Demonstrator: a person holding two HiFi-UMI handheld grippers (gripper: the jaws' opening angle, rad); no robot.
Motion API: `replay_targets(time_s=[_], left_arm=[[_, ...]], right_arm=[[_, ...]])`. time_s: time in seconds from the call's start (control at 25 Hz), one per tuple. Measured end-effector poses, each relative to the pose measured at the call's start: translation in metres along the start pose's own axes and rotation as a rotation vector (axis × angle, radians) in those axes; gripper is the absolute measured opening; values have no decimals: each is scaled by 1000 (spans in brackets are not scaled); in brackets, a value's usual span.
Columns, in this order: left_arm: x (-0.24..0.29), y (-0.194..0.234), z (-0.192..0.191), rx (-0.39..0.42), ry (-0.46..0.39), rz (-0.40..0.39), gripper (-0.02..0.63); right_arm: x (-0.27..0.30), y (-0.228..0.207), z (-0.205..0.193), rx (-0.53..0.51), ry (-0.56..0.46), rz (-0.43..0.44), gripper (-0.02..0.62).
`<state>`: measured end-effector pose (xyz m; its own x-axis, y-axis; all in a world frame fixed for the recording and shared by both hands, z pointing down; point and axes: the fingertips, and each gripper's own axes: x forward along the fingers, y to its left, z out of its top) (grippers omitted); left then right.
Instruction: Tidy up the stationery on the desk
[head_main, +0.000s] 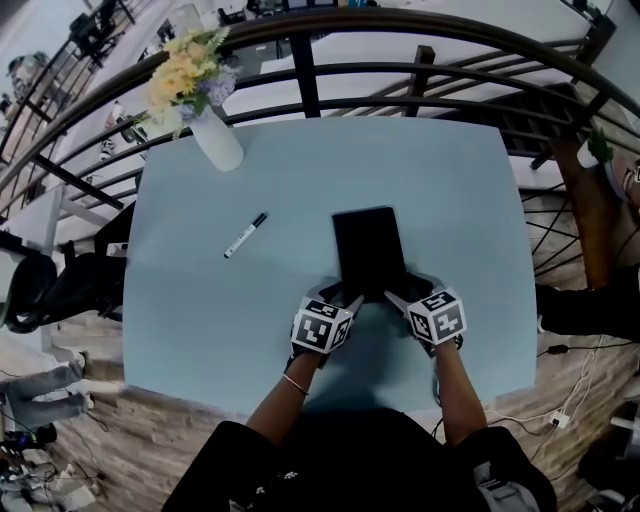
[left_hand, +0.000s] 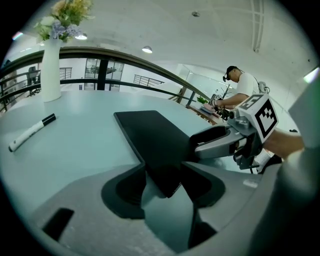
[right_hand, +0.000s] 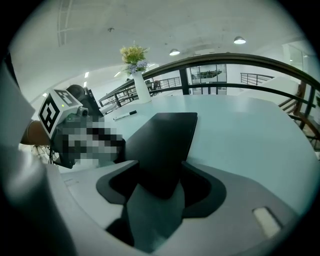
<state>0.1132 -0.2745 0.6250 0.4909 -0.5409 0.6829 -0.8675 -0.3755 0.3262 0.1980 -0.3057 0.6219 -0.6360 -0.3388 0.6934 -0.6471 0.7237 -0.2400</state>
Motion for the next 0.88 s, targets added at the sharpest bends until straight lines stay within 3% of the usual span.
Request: replay_targets(time_s=[0.88], left_arm=[[-48,3,-51,13,17,1,199]], right_arm=[[-4,68,-31,-17,25,18,270]])
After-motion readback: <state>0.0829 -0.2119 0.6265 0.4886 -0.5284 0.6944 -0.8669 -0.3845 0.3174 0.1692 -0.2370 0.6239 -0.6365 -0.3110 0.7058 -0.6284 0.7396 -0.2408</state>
